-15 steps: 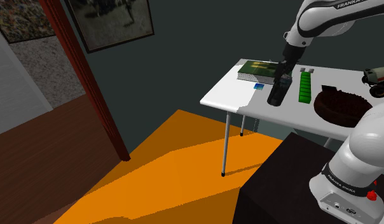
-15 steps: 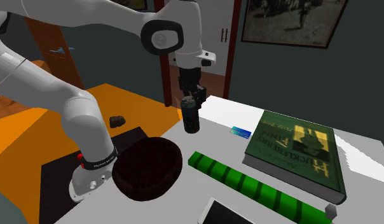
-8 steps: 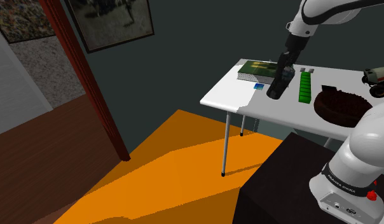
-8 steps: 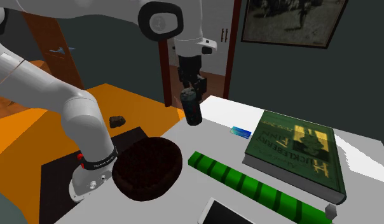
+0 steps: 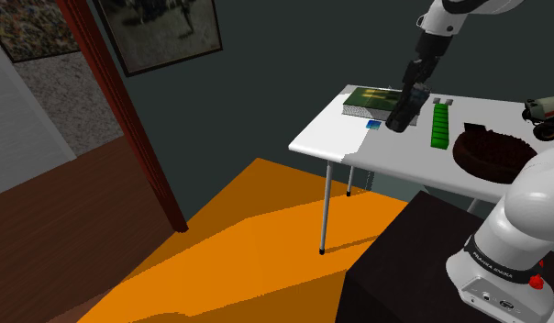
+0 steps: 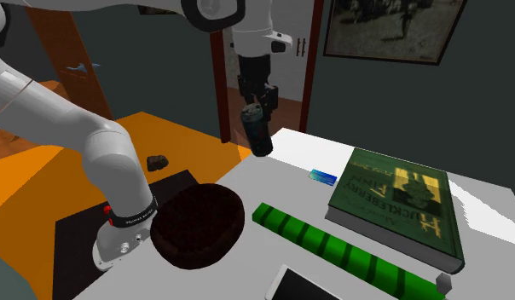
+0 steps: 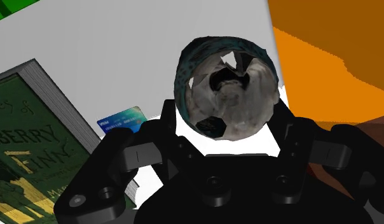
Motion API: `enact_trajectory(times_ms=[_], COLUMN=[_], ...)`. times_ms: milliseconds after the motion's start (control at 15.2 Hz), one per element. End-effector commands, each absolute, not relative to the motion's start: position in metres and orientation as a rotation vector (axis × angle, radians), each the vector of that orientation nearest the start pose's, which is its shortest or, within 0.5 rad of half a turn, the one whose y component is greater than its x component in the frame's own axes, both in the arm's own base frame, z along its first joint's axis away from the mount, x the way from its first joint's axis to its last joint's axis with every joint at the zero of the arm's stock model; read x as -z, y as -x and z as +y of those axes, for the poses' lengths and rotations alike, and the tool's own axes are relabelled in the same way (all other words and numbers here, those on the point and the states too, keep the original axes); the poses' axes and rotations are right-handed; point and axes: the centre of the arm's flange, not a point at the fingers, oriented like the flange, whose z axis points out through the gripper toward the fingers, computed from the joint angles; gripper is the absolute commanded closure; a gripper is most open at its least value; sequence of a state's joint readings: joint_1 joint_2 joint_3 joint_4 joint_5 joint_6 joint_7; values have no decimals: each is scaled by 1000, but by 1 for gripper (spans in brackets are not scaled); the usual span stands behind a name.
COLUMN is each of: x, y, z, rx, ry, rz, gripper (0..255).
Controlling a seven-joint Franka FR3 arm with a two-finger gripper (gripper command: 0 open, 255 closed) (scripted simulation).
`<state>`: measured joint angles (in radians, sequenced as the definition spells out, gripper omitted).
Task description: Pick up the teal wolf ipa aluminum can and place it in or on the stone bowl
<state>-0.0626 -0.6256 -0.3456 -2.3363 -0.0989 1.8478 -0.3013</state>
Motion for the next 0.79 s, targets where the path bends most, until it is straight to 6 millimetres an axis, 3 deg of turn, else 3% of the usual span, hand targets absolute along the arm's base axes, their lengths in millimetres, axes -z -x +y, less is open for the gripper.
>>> enact_trajectory(times_ms=[0, 726], x=[-567, -625], y=[-342, -342], z=[-180, -180], rx=[211, 211], ry=[3071, 3071], rz=[53, 53], gripper=[255, 255])
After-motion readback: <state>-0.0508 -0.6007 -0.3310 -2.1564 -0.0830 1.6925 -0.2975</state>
